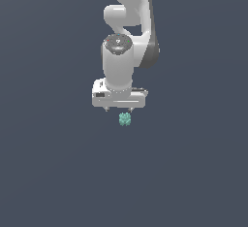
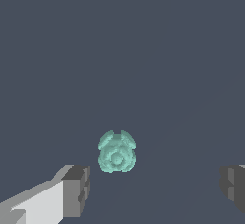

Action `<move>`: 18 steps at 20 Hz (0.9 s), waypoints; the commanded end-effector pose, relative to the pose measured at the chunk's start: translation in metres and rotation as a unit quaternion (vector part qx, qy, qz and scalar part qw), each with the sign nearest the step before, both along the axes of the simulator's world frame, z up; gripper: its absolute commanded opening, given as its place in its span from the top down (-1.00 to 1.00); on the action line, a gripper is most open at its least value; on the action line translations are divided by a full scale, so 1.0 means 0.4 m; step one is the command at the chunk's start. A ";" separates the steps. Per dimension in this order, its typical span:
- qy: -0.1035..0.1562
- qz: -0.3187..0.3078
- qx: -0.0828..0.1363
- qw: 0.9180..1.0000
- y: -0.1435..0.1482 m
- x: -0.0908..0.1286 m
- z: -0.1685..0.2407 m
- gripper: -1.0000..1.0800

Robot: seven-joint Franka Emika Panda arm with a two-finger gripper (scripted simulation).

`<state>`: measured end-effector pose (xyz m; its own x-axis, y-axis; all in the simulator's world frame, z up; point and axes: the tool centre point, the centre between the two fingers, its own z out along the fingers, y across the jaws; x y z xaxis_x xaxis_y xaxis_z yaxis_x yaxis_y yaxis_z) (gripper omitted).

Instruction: Pick up the object and move it to a goal position.

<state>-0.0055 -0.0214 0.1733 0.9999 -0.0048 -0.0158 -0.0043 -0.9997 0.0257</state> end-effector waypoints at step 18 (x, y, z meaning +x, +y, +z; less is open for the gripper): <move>-0.009 -0.021 0.000 1.000 -0.062 0.009 0.016 -0.92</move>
